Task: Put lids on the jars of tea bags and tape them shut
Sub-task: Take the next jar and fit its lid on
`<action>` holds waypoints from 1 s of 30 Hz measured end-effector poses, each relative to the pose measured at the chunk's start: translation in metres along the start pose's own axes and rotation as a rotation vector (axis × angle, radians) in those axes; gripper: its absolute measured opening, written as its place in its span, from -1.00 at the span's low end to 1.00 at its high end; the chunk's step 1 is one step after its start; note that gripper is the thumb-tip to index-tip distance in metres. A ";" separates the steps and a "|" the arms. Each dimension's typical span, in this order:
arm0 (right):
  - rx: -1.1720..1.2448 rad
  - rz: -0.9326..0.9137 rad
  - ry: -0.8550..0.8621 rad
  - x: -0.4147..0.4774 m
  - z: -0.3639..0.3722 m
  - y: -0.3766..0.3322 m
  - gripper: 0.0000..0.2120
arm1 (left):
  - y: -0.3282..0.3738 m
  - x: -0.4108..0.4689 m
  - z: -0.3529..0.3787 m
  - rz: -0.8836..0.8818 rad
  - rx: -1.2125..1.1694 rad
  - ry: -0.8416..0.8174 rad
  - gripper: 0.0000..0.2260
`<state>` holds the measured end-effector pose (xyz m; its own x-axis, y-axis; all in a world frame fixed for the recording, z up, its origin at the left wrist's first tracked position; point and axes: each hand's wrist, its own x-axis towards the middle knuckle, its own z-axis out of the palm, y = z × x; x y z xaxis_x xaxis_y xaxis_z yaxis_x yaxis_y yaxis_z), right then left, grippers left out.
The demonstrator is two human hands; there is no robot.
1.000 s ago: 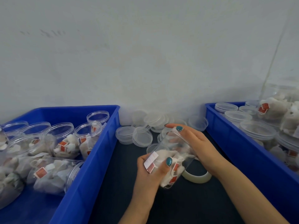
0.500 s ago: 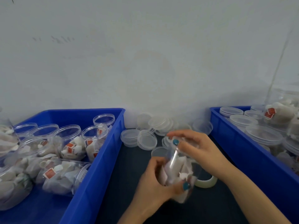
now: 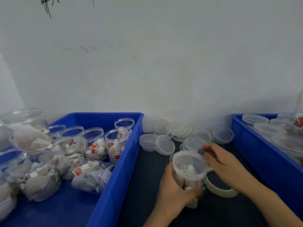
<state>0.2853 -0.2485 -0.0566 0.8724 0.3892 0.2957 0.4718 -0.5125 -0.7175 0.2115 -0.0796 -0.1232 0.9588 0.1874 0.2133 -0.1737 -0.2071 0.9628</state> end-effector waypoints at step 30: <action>-0.169 -0.364 0.505 -0.076 0.022 0.008 -0.75 | 0.036 -0.030 0.029 0.853 0.668 0.100 -0.57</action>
<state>0.2195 -0.2655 -0.0983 0.5862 0.1732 0.7915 0.7263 -0.5452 -0.4186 0.1828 -0.1208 -0.0997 0.5527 -0.1943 0.8104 -0.5874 -0.7806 0.2135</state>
